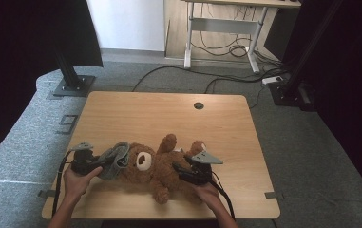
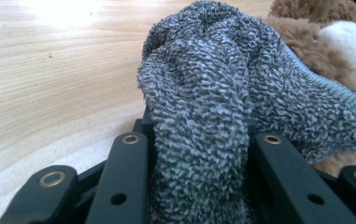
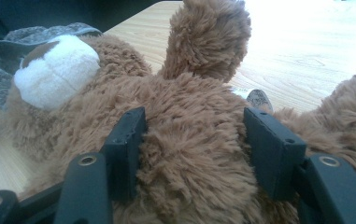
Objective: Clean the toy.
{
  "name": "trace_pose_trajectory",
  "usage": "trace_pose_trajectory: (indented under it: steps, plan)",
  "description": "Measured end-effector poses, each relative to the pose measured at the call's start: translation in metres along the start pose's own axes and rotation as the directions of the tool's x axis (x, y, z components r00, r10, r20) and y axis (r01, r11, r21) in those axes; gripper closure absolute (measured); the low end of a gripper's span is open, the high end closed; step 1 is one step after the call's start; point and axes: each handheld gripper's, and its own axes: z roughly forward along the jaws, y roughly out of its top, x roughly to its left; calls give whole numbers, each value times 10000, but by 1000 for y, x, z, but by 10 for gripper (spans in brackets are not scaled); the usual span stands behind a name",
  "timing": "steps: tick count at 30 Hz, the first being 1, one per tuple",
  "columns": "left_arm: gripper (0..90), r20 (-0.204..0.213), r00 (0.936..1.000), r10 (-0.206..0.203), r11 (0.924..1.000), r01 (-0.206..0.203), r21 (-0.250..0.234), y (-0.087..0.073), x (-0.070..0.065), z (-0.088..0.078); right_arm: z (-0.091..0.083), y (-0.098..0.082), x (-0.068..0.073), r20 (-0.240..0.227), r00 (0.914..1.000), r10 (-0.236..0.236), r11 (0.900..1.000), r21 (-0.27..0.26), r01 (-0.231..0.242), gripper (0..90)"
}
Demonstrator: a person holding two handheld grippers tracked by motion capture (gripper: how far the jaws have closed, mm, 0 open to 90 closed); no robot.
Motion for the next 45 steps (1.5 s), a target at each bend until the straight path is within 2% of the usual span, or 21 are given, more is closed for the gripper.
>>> trace_pose_trajectory:
  steps: [5, 10, 17, 21, 38, 45]
  plan:
    - [676, 90, 9998, -151, 9996, 153, -247, 5, 4, 1, 1, 0, -1, -13, 10000, 59, 10000, -11, -59, 413]
    - [676, -54, 9996, -282, 9980, 279, -569, 13, 9, -1, 0, 0, -1, -14, 10000, 43, 10000, -15, -43, 412]
    - [676, 73, 9995, -296, 9993, 298, -247, 18, 14, 16, 1, 0, -1, -17, 10000, 29, 10000, -7, -29, 412]
    - [677, 295, 9995, -136, 9999, 138, -76, 16, 12, 19, 0, 0, -1, -11, 10000, 57, 10000, -17, -57, 412]
    - [679, 750, 9971, 153, 9995, -173, 259, -8, 2, 3, 2, -1, 2, 345, 9994, -4, 10000, -24, 5, 415]
    - [678, 912, 9958, 95, 9987, -140, 482, -17, 0, 0, 2, -1, 2, 365, 9993, -11, 10000, -23, 12, 415]
